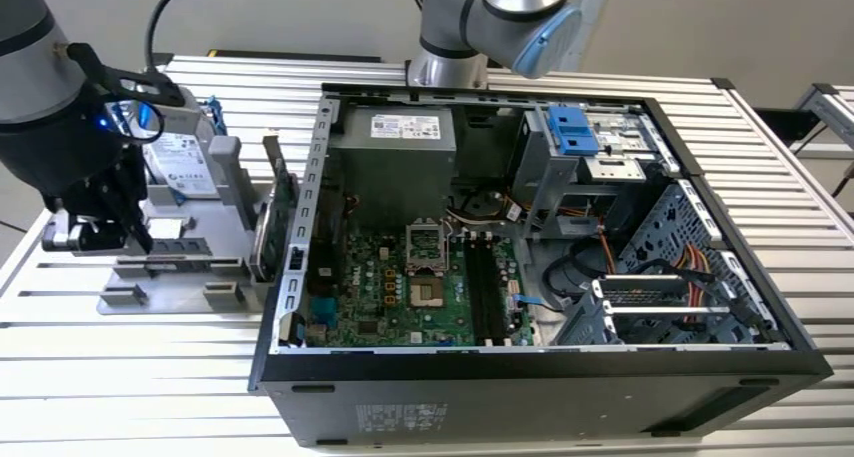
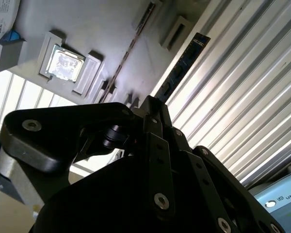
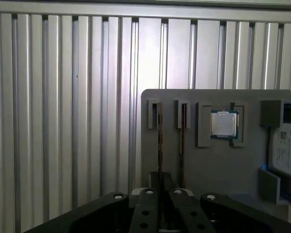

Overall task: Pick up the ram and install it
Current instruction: 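Pick up the ram and move it above insertion slot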

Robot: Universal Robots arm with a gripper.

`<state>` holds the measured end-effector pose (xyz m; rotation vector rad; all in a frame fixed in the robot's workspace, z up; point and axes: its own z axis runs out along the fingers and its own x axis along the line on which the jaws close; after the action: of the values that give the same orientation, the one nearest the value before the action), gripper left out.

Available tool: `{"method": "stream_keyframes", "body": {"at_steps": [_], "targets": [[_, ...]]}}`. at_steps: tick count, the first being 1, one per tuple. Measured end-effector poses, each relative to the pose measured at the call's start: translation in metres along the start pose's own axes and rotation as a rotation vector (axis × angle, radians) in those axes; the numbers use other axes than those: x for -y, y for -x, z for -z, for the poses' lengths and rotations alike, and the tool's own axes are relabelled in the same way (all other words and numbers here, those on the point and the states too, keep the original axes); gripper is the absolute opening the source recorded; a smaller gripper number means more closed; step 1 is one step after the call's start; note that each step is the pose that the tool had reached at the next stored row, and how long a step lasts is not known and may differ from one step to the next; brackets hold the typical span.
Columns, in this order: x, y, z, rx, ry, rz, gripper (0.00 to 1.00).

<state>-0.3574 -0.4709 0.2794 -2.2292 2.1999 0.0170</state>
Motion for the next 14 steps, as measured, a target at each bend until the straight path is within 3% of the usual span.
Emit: {"method": "stream_keyframes", "body": {"at_steps": [14], "targets": [[0.0, 0.0002, 0.0109, 0.0, 0.0, 0.0, 0.0]]}}
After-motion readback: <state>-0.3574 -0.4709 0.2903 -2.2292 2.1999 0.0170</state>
